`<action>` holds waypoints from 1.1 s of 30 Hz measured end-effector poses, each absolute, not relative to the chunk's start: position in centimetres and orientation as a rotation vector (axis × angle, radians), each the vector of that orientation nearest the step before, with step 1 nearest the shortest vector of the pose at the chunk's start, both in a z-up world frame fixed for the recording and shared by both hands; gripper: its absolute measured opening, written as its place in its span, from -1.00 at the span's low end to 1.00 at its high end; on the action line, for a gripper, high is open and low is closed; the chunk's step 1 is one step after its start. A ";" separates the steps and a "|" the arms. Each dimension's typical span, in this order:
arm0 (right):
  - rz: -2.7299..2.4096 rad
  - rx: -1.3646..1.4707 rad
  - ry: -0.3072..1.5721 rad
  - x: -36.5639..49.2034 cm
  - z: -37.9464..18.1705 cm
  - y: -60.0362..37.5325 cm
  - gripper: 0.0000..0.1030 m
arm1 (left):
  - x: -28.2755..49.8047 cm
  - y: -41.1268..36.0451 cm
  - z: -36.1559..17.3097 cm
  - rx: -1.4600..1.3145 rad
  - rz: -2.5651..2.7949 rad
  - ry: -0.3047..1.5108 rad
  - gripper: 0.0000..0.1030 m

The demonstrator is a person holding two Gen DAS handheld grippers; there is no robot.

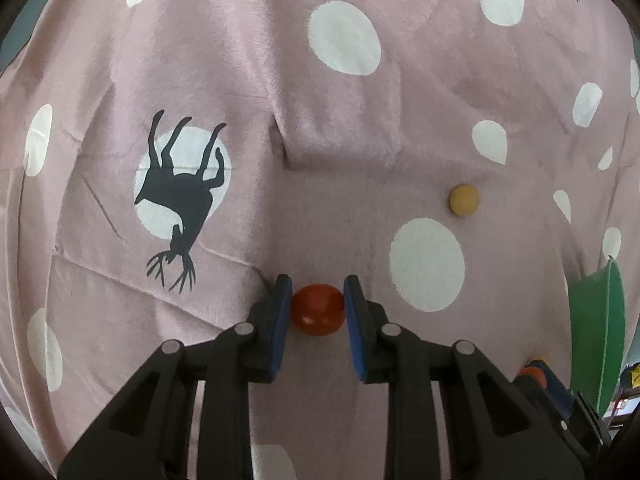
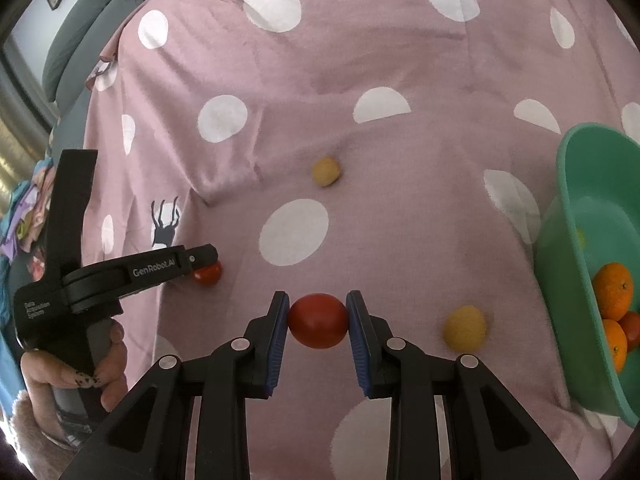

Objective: Organize fruits
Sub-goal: 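Carry both held tomatoes over the green bowl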

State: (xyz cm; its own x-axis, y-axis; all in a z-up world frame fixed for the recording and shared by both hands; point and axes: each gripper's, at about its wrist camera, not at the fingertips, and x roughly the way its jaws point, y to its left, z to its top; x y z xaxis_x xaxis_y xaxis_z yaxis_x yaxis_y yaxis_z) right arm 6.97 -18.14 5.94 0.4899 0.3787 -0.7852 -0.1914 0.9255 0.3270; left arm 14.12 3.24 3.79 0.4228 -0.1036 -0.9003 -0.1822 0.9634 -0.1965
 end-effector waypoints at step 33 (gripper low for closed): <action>0.287 0.281 0.921 6.2 8.1 -21.7 -0.41 | 12.8 2.7 3.5 -0.287 0.036 1.135 -0.46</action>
State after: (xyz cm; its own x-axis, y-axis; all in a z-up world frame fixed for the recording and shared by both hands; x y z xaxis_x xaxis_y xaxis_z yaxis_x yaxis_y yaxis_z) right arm 6.19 -21.65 8.11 0.5726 0.3603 -0.7364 -0.1224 0.9258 0.3578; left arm 12.85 2.73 3.51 0.4255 -0.1169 -0.8974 -0.1735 0.9627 -0.2077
